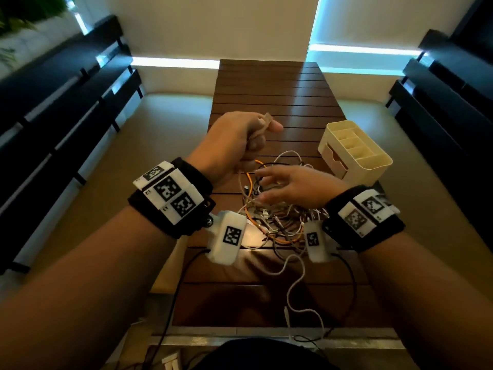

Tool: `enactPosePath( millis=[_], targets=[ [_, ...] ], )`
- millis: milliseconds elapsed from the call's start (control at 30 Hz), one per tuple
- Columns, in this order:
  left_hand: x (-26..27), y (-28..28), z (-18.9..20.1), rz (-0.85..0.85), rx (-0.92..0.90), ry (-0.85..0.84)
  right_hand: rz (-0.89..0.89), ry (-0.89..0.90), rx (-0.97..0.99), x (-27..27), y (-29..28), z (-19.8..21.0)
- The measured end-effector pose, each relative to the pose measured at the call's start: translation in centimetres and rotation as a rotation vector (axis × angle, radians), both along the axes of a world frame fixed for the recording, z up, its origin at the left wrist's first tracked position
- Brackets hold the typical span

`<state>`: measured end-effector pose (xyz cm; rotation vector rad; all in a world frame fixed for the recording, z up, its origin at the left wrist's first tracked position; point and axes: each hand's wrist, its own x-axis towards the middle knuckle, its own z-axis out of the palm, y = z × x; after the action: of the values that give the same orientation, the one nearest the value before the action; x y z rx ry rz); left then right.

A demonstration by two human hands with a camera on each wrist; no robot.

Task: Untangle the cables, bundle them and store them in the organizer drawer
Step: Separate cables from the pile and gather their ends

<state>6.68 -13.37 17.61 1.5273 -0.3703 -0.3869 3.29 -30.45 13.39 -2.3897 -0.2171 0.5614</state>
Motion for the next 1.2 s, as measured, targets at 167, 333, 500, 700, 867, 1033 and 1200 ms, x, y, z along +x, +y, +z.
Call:
enactPosePath(
  millis=[167,333,500,700,867,1033,1200],
  targets=[
    [-0.2,-0.1,-0.4,0.101,-0.027,-0.022,0.05,0.374,0.558,-1.8,2.3,-1.7],
    [-0.2,0.7,-1.3,0.125,0.128,-0.183,-0.072,0.353,0.687,-1.5,0.6,-2.4],
    [-0.2,0.6,-2.8,0.104,0.121,-0.13,-0.022,0.172,0.579,-1.3,0.5,-1.3],
    [-0.8,0.2,-5.8,0.091,0.137,-0.03,-0.058,0.217,0.455,-0.1,0.7,-3.0],
    [-0.6,0.8,-7.0,0.146,0.12,0.002,-0.379,-0.05,0.104,2.7,-1.4,-8.8],
    [-0.5,1.3,-7.6,0.161,0.109,0.013,-0.4,0.1,-0.209,2.6,-2.3,-15.7],
    [-0.8,0.7,-9.8,0.172,0.112,0.119,-0.384,0.051,-0.424,3.1,-0.6,-17.8]
  ],
)
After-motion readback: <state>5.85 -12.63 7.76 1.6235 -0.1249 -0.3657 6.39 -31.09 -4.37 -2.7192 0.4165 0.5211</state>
